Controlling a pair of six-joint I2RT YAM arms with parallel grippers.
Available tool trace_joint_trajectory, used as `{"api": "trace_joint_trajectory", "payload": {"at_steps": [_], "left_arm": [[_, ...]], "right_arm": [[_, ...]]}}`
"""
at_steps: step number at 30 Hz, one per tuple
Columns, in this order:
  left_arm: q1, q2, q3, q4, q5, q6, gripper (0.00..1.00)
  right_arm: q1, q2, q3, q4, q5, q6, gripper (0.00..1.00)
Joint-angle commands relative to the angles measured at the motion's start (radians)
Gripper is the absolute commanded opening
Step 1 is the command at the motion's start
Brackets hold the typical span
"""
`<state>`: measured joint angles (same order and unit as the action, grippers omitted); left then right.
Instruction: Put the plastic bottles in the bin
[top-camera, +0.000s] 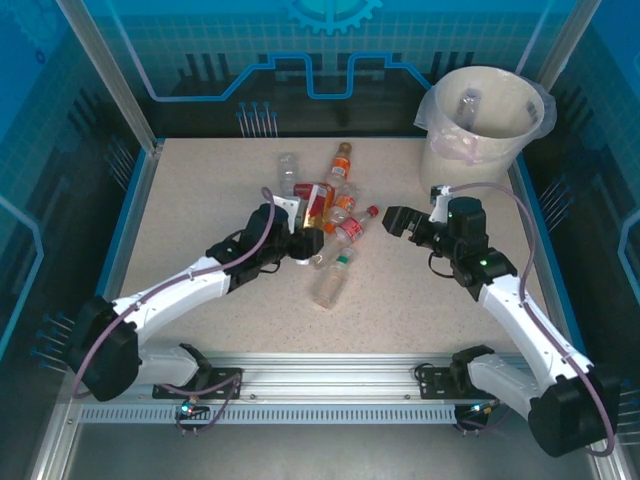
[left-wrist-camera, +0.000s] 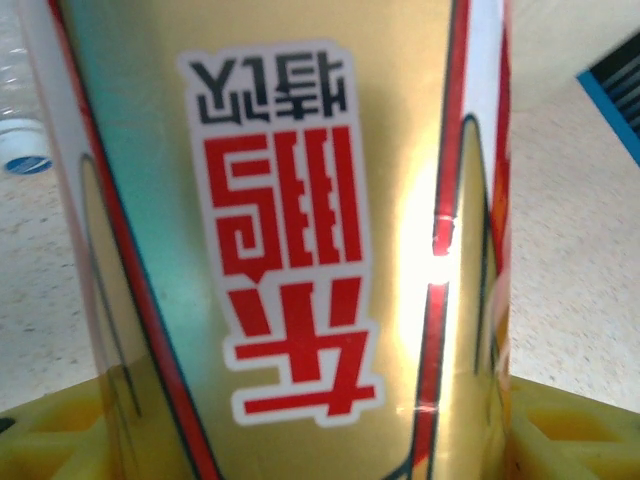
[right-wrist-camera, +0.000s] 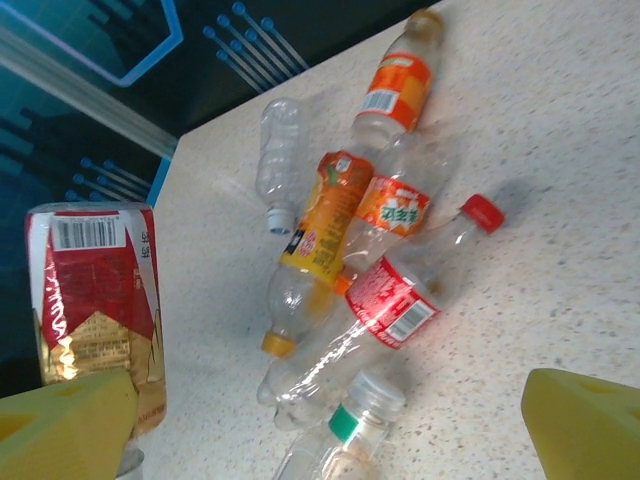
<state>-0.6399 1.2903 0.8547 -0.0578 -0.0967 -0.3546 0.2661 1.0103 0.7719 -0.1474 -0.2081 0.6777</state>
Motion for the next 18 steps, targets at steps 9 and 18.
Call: {"api": "trace_joint_trajectory", "payload": {"at_steps": [9, 18], "left_arm": [[-0.178, -0.032, 0.090, 0.018, -0.016, 0.229, 0.50], [-0.259, 0.044, 0.175, 0.016, -0.049, 0.296, 0.50]], "right_arm": [[0.101, 0.109, 0.132, 0.156, -0.237, -0.053, 1.00], [0.119, 0.119, 0.113, 0.275, -0.309, -0.029, 1.00]]}}
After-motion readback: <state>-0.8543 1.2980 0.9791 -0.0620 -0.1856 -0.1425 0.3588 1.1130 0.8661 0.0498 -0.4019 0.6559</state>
